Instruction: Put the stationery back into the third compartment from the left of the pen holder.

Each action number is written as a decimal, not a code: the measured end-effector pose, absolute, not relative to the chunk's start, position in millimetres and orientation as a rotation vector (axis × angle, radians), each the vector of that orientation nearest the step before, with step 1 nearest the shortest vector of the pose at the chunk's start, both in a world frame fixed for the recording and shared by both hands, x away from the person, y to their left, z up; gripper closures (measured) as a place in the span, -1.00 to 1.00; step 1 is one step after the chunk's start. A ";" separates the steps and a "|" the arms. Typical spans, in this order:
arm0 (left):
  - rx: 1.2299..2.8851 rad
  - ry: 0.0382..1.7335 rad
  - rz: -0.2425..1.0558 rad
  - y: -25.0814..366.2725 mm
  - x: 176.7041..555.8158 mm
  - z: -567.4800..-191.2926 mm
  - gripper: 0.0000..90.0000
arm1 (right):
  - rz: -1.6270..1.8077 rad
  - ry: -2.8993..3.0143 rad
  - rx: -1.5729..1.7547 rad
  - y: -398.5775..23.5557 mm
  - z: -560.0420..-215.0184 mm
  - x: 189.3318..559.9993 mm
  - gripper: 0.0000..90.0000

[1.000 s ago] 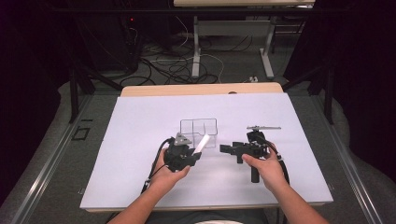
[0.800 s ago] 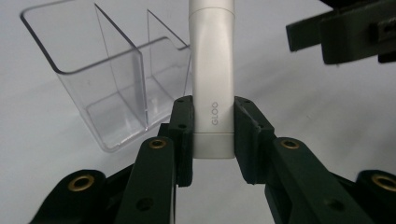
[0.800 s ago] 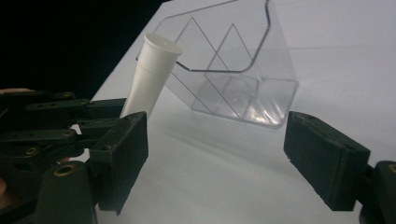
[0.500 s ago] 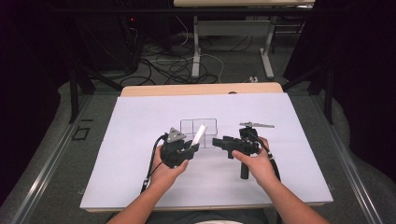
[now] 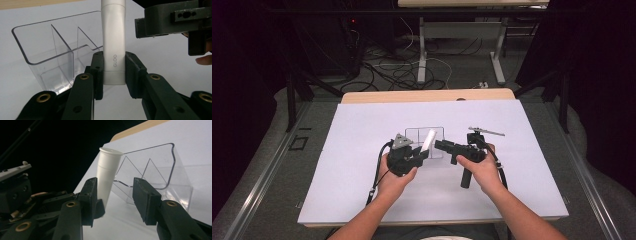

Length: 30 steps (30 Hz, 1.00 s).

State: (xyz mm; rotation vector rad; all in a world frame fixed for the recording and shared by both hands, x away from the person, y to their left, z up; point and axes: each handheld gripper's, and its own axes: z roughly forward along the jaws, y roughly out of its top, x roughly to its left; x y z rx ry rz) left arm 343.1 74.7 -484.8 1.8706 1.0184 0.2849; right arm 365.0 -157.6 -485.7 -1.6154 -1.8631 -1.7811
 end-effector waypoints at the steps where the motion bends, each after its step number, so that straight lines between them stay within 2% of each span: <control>1: 1.861 1.027 0.272 73.8 342.1 -484.9 0.59 | -1.784 -1.844 -1.616 -157.2 -485.7 364.3 0.25; 21: 1.887 0.964 0.231 62.7 332.3 -485.6 0.59 | -1.731 -1.780 -1.602 -152.2 -495.4 356.4 0.45; 30: 1.896 0.938 0.263 59.3 330.4 -486.3 0.59 | -1.687 -1.726 -1.625 -152.8 -496.6 356.8 0.52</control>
